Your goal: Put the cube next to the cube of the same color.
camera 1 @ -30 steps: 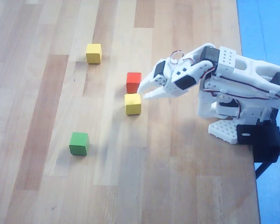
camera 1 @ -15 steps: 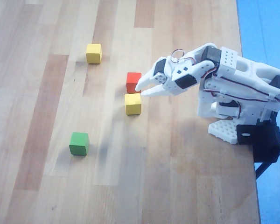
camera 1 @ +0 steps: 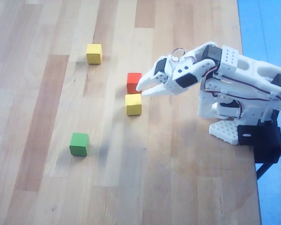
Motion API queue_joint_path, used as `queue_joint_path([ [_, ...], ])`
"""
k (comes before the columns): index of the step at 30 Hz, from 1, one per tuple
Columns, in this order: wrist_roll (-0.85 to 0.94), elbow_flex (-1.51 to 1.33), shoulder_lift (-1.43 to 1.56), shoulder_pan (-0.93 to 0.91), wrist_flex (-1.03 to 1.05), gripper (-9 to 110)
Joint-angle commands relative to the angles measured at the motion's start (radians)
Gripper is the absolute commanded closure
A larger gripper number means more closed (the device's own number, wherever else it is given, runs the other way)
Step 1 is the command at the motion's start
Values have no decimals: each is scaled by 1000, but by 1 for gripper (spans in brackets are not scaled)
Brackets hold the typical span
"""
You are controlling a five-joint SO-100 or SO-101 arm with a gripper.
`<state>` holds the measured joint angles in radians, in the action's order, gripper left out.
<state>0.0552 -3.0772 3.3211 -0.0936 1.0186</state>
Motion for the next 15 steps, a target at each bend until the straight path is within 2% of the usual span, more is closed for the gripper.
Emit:
queue_joint_path([
  [1, 9, 184, -144, 6, -3, 96],
  [10, 2, 526, -617, 6, 18, 97],
  [15, 3, 816, -957, 18, 120, 97],
])
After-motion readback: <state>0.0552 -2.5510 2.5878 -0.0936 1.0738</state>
